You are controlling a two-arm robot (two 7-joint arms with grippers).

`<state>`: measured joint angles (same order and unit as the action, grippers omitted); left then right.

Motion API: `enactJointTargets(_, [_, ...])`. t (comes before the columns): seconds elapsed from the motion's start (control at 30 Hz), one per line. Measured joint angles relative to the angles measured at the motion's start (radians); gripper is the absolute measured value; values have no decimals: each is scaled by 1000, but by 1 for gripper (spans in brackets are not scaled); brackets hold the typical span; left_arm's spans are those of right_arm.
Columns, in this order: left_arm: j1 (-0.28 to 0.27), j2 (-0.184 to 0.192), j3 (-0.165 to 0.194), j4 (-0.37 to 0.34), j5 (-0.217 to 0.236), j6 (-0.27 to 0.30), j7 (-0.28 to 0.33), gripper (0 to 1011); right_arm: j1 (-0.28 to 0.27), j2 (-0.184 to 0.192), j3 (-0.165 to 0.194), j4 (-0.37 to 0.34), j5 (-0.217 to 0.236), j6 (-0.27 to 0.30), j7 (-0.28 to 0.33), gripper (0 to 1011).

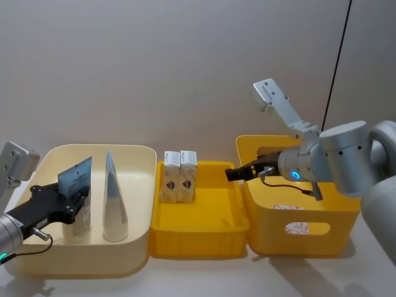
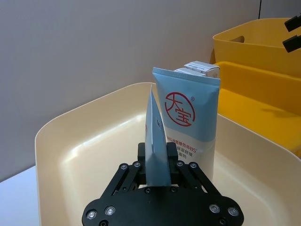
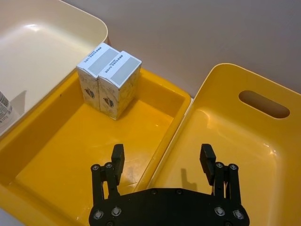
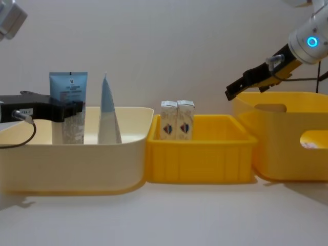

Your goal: Bimanual collaborative sorting of washing and personal care products

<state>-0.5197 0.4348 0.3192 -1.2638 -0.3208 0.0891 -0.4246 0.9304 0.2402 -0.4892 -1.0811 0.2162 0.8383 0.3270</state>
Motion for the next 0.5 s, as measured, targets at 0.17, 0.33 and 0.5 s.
enactJointTargets(0.17, [0, 0, -3, -2, 3, -3, 1, 236, 0, 0, 0, 0, 0, 0, 0, 1001])
enactJointTargets(0.33, [2, 2, -11, -19, 14, -21, 12, 236, 0, 0, 0, 0, 0, 0, 0, 1001])
enactJointTargets(0.5, [8, 5, -21, -48, 26, -38, 30, 234, 0, 0, 0, 0, 0, 0, 0, 1001])
